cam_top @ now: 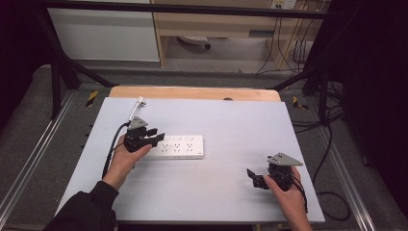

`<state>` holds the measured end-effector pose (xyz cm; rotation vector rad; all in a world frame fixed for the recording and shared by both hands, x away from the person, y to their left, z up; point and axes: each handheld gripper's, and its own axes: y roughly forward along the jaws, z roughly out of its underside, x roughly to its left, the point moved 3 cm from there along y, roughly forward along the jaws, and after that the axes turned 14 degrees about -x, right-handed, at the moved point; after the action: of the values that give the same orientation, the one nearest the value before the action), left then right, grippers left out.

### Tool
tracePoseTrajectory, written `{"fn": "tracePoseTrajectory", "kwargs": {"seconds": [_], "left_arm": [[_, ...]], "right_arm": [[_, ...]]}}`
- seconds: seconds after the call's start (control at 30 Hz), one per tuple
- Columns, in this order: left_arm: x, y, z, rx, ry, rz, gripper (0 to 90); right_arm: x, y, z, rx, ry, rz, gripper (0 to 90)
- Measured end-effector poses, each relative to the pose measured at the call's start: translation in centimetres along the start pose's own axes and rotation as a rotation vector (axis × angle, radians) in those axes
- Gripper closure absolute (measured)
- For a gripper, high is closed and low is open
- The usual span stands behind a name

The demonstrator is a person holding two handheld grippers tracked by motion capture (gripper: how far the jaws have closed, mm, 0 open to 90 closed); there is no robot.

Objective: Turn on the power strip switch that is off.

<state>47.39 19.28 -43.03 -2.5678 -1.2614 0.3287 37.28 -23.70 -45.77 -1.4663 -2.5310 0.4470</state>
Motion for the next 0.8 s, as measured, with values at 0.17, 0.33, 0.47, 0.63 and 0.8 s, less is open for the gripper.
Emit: {"fn": "tracePoseTrajectory", "kwargs": {"seconds": [0.17, 0.33, 0.47, 0.63, 0.8], "left_arm": [[-0.1, 0.4, 0.2, 0.003, 0.015, 0.003, 66.0], [-0.1, 0.8, 0.4, 0.009, 0.023, 0.007, 73.7], [0.1, 1.0, 0.6, 0.013, 0.015, 0.006, 78.1], [0.3, 1.3, 0.8, 0.016, 0.008, 0.013, 82.8], [0.5, 1.5, 1.1, 0.030, -0.007, 0.016, 86.3]], "right_arm": [[0.0, 0.0, 0.0, 0.000, 0.001, -0.001, 4.4], [0.0, 0.0, 0.0, 0.002, -0.002, -0.004, 4.4], [0.0, 0.0, 0.0, 0.001, -0.002, -0.003, 4.4], [0.0, 0.0, 0.0, 0.001, -0.003, -0.003, 4.4], [0.0, -0.1, 0.0, 0.003, 0.000, -0.004, 4.4]]}}
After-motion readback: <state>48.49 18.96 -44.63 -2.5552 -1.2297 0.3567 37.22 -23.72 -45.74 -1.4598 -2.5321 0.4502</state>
